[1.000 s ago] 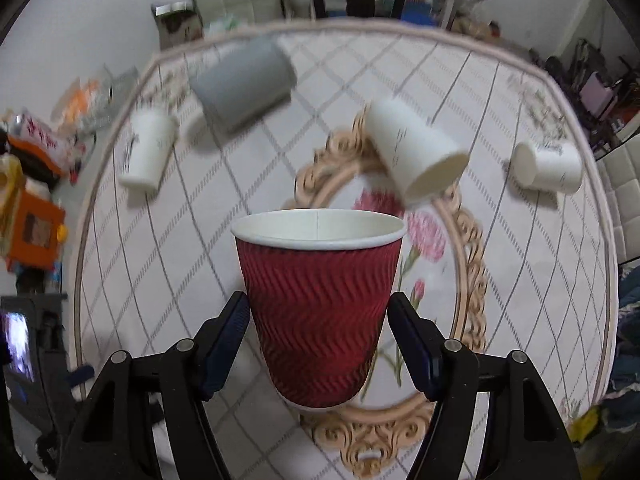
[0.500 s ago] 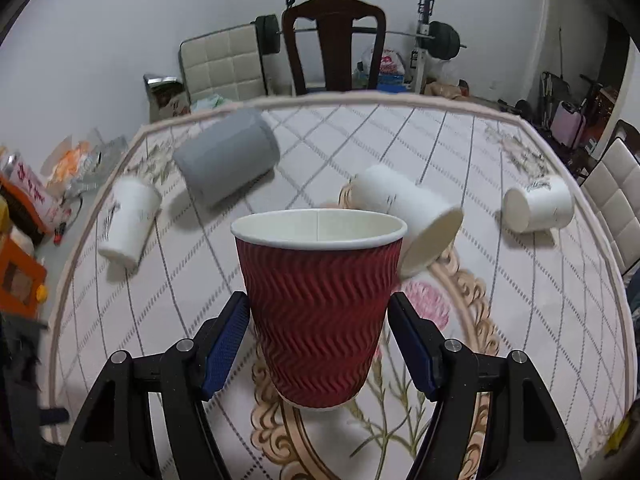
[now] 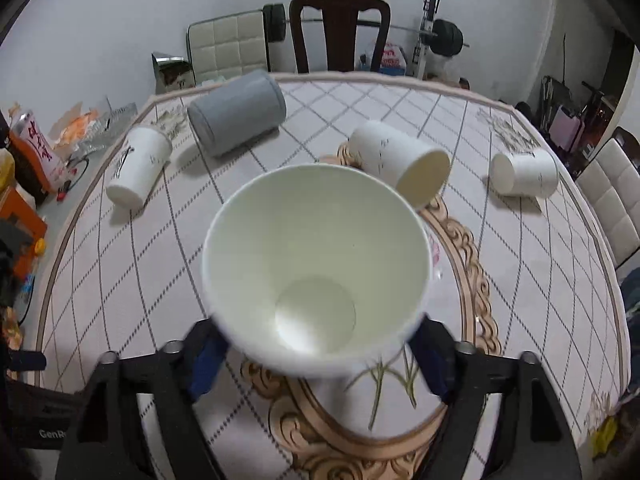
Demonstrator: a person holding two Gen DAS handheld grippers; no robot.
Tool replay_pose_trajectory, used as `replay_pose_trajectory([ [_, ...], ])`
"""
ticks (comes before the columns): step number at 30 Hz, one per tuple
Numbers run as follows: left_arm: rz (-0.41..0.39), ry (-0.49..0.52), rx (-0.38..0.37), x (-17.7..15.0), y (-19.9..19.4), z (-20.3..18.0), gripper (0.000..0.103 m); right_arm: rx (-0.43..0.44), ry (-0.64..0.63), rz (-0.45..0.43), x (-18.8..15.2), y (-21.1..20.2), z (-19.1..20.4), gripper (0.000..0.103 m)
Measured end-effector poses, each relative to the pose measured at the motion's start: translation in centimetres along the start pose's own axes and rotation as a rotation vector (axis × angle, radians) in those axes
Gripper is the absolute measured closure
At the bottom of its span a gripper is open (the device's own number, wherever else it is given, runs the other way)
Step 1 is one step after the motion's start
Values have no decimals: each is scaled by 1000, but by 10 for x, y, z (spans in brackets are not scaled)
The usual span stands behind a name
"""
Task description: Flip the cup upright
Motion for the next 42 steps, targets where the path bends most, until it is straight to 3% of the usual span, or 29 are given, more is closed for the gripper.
replay_pose_trajectory([
  [6,-53,10,14,-30,-29,-8,0,-13,0,22,-17,-28,-13,10],
  [11,-144,17,31,-55,-80,-18,0,-90,17,34,-20,-65,-37,0],
  [16,-267,27,12,-75,-149,-31,0,-112,18,6,-8,-133,-59,0],
  [27,-528,-14,-29,-121,-286,-37,0,-71,17,-95,22,-297,-91,0],
  [34,-609,-48,-27,-148,-332,-34,0,-40,17,-132,29,-361,-103,0],
  [42,-677,-72,-33,-166,-365,-33,0,-24,23,-167,34,-399,-112,0],
])
Point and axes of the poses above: each gripper's, at about its wrist camera, not at the fingertips, and y roughly the way its jaws point, z to its left, x to its top, the point moved 6 cm from there along y, roughly the way its jaws point, and after that the axes turned 4 degrees about y, right-handed, at the moved point
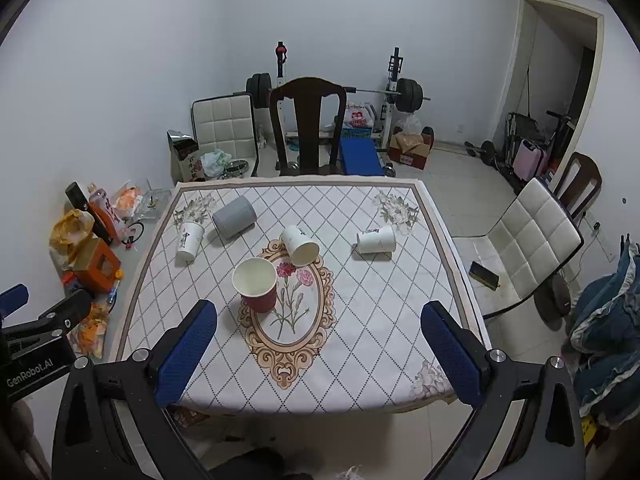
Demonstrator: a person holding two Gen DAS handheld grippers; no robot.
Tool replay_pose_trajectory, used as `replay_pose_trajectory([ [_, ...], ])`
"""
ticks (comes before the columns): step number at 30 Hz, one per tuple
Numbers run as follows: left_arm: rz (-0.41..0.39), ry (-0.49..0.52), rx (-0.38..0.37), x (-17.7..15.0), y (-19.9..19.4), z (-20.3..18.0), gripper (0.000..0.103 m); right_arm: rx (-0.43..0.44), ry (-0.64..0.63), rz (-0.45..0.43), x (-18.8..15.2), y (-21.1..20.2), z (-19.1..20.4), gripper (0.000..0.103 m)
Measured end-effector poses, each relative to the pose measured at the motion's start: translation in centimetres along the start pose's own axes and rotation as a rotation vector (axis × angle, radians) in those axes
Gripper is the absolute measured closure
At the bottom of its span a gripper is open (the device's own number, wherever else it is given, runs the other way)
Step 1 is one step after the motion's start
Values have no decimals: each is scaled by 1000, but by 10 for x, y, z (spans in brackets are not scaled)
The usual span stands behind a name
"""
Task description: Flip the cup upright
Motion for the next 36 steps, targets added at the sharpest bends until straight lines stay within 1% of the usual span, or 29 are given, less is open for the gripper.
replay_pose_trajectory([
  [4,-17,0,-1,1,-10,-3,0,8,4,-18,6,-13,-2,0],
  [9,-20,1,-3,2,-15,-3,0,8,7,-30,10,-22,-1,0],
  [24,-14,-9,7,-4,-27,2,0,24,9,-24,11,-25,7,0],
  [36,-12,-22,18,-8,-29,11,0,33,-6,-22,5,-30,13,0],
])
Point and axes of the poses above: each gripper's, at about its wrist camera, not at the fingertips, and y roughly the way its jaws point, z to its left, x to its top, the point moved 6 cm from there along y, roughly the way its jaws point, and after that the axes turned 4 degrees about y, right-handed, at the moved point
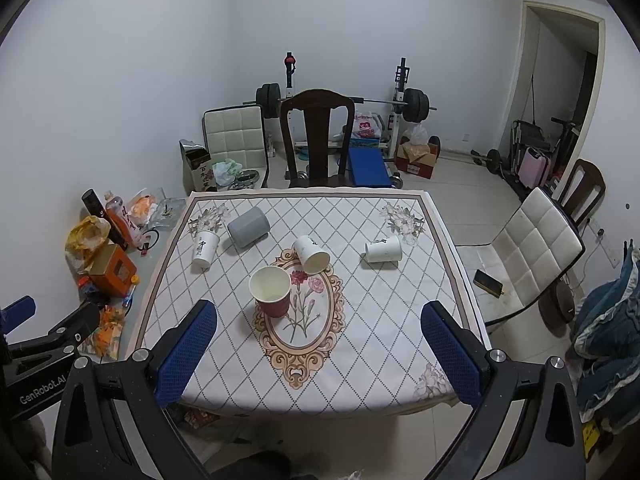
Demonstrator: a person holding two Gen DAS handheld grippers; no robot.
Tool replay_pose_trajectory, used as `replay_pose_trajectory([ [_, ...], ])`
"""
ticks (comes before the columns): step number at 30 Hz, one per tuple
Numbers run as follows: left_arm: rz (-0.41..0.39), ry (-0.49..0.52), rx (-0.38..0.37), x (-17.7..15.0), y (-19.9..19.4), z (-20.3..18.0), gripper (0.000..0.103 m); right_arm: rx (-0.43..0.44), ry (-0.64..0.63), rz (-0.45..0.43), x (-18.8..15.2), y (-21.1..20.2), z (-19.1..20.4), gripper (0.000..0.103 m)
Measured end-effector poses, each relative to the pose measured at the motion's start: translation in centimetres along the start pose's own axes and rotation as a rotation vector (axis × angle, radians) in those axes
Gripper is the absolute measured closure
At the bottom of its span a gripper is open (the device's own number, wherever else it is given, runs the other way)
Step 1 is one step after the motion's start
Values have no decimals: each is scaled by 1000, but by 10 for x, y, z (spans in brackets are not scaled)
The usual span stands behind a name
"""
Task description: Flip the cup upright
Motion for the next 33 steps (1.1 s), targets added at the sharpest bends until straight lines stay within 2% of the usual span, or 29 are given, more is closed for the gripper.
replay_pose_trajectory([
  [33,-4,-11,5,0,-4,-8,0,24,-15,18,-8,3,-3,0],
])
Point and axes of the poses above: each gripper's, at about its wrist camera, not at the fingertips, and y roughly the way its jaws point, z to its left, x to its top, the point moved 6 cm from there along y, roughly the way its jaws point, and after that the axes turned 4 degrees about y, right-handed, at the moved point
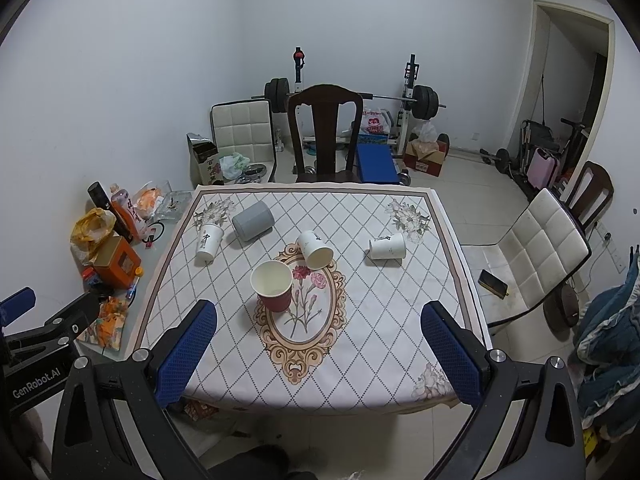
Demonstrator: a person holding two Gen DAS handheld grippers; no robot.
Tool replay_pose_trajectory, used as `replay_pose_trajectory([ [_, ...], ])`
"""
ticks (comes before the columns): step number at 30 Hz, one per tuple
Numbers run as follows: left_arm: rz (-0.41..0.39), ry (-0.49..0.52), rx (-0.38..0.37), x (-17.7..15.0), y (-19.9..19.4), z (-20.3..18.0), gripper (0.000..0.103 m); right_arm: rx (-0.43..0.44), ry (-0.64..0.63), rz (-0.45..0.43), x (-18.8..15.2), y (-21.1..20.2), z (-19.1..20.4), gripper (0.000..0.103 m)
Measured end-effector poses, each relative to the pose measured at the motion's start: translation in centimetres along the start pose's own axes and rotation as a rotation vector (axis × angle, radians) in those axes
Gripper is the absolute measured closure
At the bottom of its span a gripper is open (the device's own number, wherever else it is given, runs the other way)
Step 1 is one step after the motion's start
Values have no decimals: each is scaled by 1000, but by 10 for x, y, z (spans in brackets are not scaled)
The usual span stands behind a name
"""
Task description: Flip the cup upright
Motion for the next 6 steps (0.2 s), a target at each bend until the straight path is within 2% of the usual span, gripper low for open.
replay_pose_trajectory([
  [6,1,8,19,0,1,-7,0,5,2,3,0,0,-1,0],
])
Point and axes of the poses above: each gripper's, at about its wrist camera, not at the fingertips, and y roughly the way its jaws point, z to its left, x to its top, the point moved 6 cm from there along y, roughly the way its jaws point, and after that the axes turned 4 degrees about y, right-handed, at the moved point
